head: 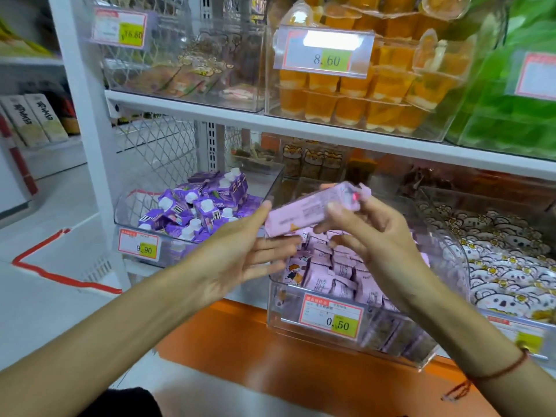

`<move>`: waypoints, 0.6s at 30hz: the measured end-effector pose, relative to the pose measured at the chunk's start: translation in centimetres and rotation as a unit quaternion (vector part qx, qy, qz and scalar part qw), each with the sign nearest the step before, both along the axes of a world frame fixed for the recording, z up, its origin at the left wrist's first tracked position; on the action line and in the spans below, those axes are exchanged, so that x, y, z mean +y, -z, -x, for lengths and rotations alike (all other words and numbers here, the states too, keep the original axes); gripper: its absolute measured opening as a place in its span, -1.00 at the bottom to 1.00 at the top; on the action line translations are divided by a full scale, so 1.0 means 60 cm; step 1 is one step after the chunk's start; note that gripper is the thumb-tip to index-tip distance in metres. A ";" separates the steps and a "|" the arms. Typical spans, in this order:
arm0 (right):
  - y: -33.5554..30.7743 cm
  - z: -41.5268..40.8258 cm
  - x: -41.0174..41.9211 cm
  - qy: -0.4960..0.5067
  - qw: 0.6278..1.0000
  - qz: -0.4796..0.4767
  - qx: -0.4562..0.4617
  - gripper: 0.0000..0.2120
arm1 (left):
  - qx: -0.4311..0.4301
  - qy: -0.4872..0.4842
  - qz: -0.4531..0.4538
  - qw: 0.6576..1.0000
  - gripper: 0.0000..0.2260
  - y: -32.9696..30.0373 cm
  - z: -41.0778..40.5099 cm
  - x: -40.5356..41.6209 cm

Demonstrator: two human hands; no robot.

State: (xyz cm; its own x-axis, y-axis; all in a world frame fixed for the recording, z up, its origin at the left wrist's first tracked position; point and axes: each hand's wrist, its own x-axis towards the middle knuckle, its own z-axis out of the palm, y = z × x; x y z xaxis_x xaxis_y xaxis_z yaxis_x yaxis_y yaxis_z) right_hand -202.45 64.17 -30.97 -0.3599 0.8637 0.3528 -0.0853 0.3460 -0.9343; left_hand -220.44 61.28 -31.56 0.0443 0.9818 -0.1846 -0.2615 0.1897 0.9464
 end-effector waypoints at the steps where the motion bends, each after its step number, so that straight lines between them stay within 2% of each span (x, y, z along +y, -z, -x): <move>1: 0.001 -0.001 0.006 0.031 0.999 0.014 0.026 -0.72 | 0.096 -0.012 -0.032 0.995 -0.64 0.000 0.001 -0.001; 3: 0.001 0.003 0.008 0.101 0.992 0.066 0.033 -0.65 | 0.240 -0.042 -0.121 0.962 -0.60 0.003 0.005 -0.003; 4: 0.002 0.002 0.009 0.116 0.989 0.092 0.025 -0.62 | 0.268 -0.048 -0.166 0.948 -0.64 0.001 0.005 -0.004; 7: 0.011 0.004 0.014 0.115 0.986 0.122 0.001 -0.57 | 0.265 0.000 -0.249 0.932 -0.76 0.001 0.004 -0.007; 10: 0.014 0.006 0.010 0.095 0.991 0.096 -0.011 -0.54 | 0.298 0.017 -0.268 0.916 -0.79 0.009 0.003 -0.001; 14: 0.019 0.000 0.006 0.071 0.997 0.026 -0.004 -0.56 | 0.240 -0.008 -0.254 0.937 -0.85 0.018 0.001 0.003; 18: 0.021 -0.008 0.006 0.105 0.992 -0.061 -0.028 -0.56 | 0.266 -0.042 -0.273 0.924 -0.82 0.025 0.005 0.006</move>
State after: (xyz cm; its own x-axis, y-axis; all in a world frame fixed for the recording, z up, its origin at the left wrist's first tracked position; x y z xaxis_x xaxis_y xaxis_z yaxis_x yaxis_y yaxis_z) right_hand -201.99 64.55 -32.25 -0.1983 0.8737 0.4441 0.0527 0.4620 -0.8853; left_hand -220.72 61.64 -33.04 0.0099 0.9307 0.3657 0.2759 -0.3540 0.8936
